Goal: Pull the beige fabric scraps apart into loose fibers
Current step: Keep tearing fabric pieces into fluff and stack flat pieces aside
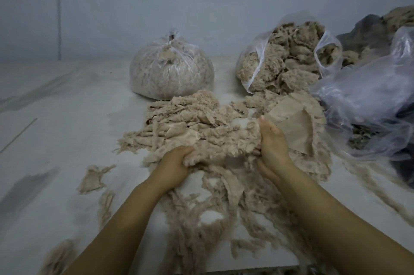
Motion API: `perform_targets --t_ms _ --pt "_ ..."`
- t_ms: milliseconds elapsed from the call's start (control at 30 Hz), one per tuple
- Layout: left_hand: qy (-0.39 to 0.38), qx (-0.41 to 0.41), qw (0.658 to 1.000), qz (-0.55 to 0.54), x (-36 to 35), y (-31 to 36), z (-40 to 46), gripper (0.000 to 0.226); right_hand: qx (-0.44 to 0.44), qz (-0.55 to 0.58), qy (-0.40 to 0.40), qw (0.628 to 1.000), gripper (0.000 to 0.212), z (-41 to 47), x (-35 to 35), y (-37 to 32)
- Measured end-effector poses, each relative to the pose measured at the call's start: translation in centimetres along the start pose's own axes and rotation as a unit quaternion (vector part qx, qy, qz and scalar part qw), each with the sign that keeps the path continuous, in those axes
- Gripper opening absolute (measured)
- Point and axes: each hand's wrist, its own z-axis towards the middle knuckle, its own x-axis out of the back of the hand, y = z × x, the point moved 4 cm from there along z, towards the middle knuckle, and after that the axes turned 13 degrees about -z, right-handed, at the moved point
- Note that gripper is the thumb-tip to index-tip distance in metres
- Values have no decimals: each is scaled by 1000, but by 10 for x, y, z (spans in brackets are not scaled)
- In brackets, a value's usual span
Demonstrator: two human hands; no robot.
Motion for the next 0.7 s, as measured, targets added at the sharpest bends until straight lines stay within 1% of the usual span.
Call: perform_targets --t_ms 67,100,133,167,200,233,267,300,333,367,400,433,467,500,533,567,600,667,700 --pt "-37 -8 998 -50 -3 9 -2 65 2 0 -2 1000 32 -1 -2 0" --pt "-60 -20 996 -68 -7 18 -3 76 1 -2 -8 1000 33 -2 -5 1" --pt "-71 -38 993 -88 -13 29 -4 83 -2 -7 -21 1000 32 -5 -10 2" --pt "-61 -52 992 -102 -19 37 -4 87 -7 -10 -37 999 29 -8 -14 4" --pt "-39 -56 991 -116 -25 41 -2 84 -11 -18 -54 998 26 -10 -18 7" --pt "-10 -57 990 -131 -28 47 0 69 -12 -30 -66 997 24 -12 -21 10" --pt "26 -50 987 -152 -30 48 2 42 -8 -48 -71 996 22 -14 -22 11" --pt "68 -31 982 -176 -28 47 5 19 0 -68 -70 995 20 -14 -21 13" --pt "114 -2 972 -203 -25 42 7 28 8 -87 -67 994 19 -14 -18 13" --pt "153 41 954 -253 -22 34 8 37 14 -102 -66 992 20 -13 -12 14" --pt "182 89 923 -326 -17 26 7 39 20 -122 -72 990 21 -13 -7 15" --pt "192 129 888 -396 -13 21 7 38 31 -154 -90 984 23 -14 -1 16" --pt "186 149 856 -459 -12 19 6 37 40 -197 -122 972 26 -17 3 17" --pt "162 155 830 -511 -12 18 7 34 52 -249 -164 953 29 -21 3 17" --pt "137 157 813 -545 -13 20 8 30 64 -291 -199 934 32 -27 2 16" --pt "111 156 803 -564 -16 23 9 28 75 -312 -214 922 31 -29 1 17" --pt "87 160 802 -569 -20 26 9 29 72 -310 -211 924 30 -30 -1 18" --pt "46 176 814 -552 -29 34 7 32 53 -275 -189 941 40 -26 -5 20" --pt "29 182 825 -534 -32 36 7 33 43 -253 -177 950 34 -24 -9 22"
